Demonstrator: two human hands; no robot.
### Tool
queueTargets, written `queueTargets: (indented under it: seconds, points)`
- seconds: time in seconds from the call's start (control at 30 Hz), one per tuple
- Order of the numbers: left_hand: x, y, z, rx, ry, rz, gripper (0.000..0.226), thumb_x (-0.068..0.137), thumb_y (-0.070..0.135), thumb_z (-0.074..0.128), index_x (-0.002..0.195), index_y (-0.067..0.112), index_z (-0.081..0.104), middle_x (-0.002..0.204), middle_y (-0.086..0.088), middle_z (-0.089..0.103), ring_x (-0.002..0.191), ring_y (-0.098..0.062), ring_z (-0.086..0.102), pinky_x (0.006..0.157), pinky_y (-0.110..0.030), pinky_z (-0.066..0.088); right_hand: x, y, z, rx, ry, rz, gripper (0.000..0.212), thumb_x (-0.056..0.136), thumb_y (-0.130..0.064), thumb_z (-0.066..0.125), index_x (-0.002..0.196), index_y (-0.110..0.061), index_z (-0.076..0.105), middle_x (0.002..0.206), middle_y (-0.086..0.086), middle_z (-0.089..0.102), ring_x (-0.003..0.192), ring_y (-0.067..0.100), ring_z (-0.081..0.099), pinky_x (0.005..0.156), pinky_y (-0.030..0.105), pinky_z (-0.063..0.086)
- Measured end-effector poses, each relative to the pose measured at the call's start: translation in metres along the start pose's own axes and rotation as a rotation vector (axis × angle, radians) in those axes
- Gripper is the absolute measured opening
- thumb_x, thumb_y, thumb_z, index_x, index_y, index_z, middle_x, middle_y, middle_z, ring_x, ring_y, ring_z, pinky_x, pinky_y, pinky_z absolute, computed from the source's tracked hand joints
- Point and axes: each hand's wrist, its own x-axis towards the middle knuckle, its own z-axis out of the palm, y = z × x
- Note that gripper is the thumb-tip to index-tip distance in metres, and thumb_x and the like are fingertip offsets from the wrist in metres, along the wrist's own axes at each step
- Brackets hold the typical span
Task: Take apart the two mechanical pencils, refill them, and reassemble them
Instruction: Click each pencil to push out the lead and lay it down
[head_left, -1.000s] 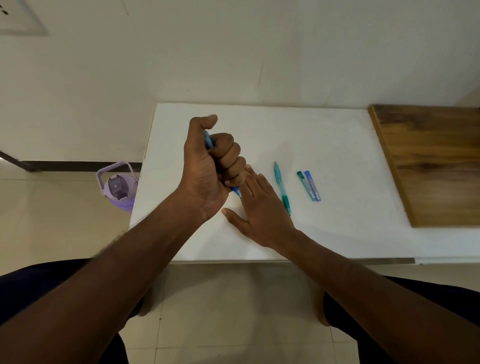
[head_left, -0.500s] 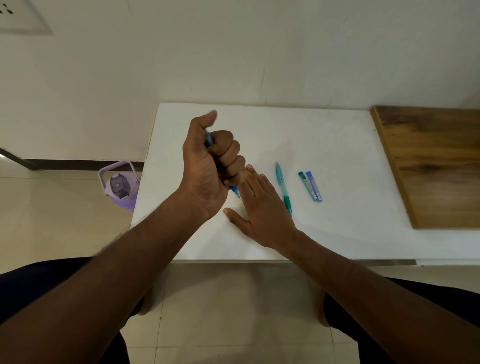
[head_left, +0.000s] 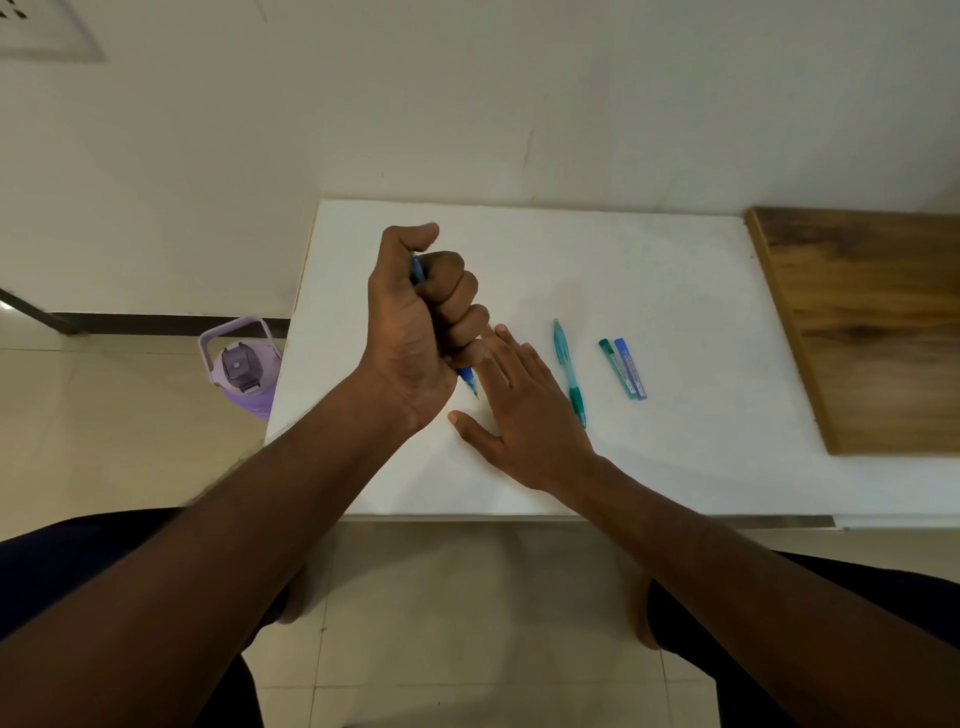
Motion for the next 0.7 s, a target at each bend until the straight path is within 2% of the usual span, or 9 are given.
queueTargets:
  seconds: [0.07,0.2,0.27,0.33,0.37,0.43,0.5,0.6,0.7]
  points:
    - [0.0,0.0,-0.001,0.005,0.009,-0.007,0.067,0.106,0.045,0.033,0.042,0.024,0.032,0.043,0.009,0.025,0.038,-0.007,0.021,0.045,-0.021,0.018,0.001,-0.002,-0.004,0.003,-0.028,0.007,0.074,0.1,-0.071,0.042,0.155,-0.022,0.031,0.17,0.009,0.035,0.156,0.031,0.035,0.126,0.05,0.031]
    - [0.003,0.005,-0.004,-0.005,0.051,-0.047,0.063,0.103,0.051,0.037,0.048,0.025,0.024,0.045,0.008,0.02,0.04,-0.008,0.015,0.045,-0.023,0.014,0.007,-0.001,-0.023,0.024,-0.2,0.015,0.084,0.099,-0.069,0.048,0.164,-0.021,0.024,0.176,0.005,0.016,0.163,0.027,0.016,0.129,0.043,0.015]
    - [0.006,0.008,-0.006,0.006,0.075,-0.078,0.056,0.1,0.045,0.04,0.053,0.026,0.019,0.048,0.008,0.017,0.043,-0.011,0.011,0.045,-0.024,0.012,0.007,0.002,-0.041,0.104,-0.242,0.014,0.082,0.097,-0.064,0.057,0.162,-0.025,0.025,0.173,0.003,0.027,0.159,0.024,0.027,0.125,0.04,0.023]
    - [0.007,0.01,-0.009,0.002,0.09,-0.092,0.056,0.1,0.047,0.041,0.053,0.026,0.018,0.048,0.008,0.016,0.046,-0.012,0.009,0.045,-0.023,0.012,0.005,0.008,-0.061,0.149,-0.223,-0.005,0.075,0.095,-0.061,0.064,0.157,-0.029,0.037,0.159,-0.003,0.05,0.144,0.02,0.049,0.117,0.039,0.041]
    - [0.008,0.011,-0.011,-0.003,0.098,-0.094,0.058,0.1,0.051,0.041,0.052,0.026,0.019,0.048,0.008,0.016,0.046,-0.012,0.009,0.045,-0.023,0.012,0.004,0.011,-0.07,0.16,-0.218,-0.024,0.072,0.093,-0.061,0.067,0.154,-0.031,0.043,0.15,-0.008,0.059,0.136,0.016,0.055,0.112,0.034,0.044]
    - [0.009,0.012,-0.013,-0.01,0.112,-0.106,0.062,0.1,0.057,0.04,0.05,0.025,0.021,0.047,0.008,0.017,0.044,-0.011,0.011,0.044,-0.023,0.014,0.001,0.014,-0.084,0.185,-0.214,-0.049,0.064,0.09,-0.061,0.072,0.147,-0.036,0.053,0.134,-0.017,0.068,0.122,0.007,0.061,0.1,0.02,0.04]
    - [0.011,0.012,-0.016,-0.016,0.129,-0.119,0.06,0.1,0.054,0.04,0.051,0.025,0.02,0.048,0.008,0.017,0.043,-0.011,0.013,0.043,-0.022,0.016,0.001,0.014,-0.092,0.218,-0.179,-0.069,0.056,0.087,-0.06,0.075,0.136,-0.037,0.063,0.121,-0.02,0.073,0.111,0.003,0.063,0.092,0.013,0.038]
    - [0.013,0.011,-0.015,-0.021,0.153,-0.132,0.056,0.099,0.049,0.041,0.054,0.025,0.019,0.05,0.007,0.015,0.043,-0.012,0.013,0.044,-0.022,0.015,0.0,0.01,-0.097,0.266,-0.101,-0.134,0.047,0.086,-0.057,0.079,0.124,-0.03,0.073,0.11,-0.016,0.077,0.102,0.004,0.065,0.087,0.01,0.041]
    - [0.013,0.01,-0.015,-0.055,0.149,-0.157,0.061,0.099,0.058,0.042,0.054,0.025,0.019,0.049,0.007,0.016,0.043,-0.012,0.014,0.043,-0.022,0.015,0.001,0.004,-0.101,0.275,-0.03,-0.205,0.042,0.085,-0.054,0.08,0.114,-0.024,0.078,0.104,-0.011,0.08,0.094,0.007,0.069,0.085,0.012,0.045]
